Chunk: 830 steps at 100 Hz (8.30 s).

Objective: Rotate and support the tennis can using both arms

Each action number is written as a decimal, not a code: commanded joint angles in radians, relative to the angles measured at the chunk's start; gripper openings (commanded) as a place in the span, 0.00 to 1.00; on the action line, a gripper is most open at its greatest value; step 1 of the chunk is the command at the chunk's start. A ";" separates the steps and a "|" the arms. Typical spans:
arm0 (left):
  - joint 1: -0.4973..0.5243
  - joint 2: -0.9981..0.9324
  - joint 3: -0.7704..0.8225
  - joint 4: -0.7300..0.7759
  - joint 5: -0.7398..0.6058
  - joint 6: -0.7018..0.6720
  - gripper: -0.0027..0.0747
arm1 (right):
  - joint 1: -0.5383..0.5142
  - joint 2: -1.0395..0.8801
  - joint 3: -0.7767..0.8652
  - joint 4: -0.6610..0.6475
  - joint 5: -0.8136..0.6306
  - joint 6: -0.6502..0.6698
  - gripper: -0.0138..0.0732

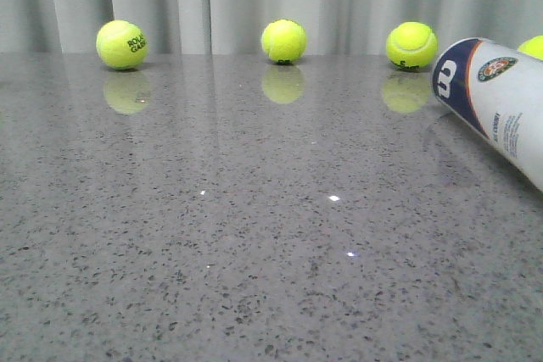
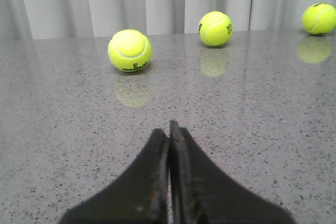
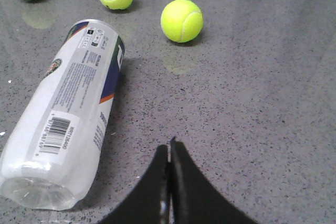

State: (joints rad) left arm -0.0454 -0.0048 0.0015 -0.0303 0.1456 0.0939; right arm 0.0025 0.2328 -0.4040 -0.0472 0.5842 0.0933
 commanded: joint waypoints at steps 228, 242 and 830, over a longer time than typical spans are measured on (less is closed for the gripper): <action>0.001 -0.036 0.044 -0.010 -0.077 0.000 0.01 | 0.428 1.311 -1.064 0.394 0.459 -1.177 0.40; 0.001 -0.036 0.044 -0.010 -0.077 0.000 0.01 | 0.482 1.377 -1.064 0.394 0.339 -1.204 0.40; -0.378 1.313 -1.470 -0.493 0.990 0.453 0.01 | 0.507 -0.097 0.006 0.028 -0.227 0.132 0.09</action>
State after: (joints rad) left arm -0.3956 1.3237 -1.3398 -0.6851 1.0572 0.6832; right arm 0.5148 0.1258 -0.3723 0.0000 0.4370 0.2271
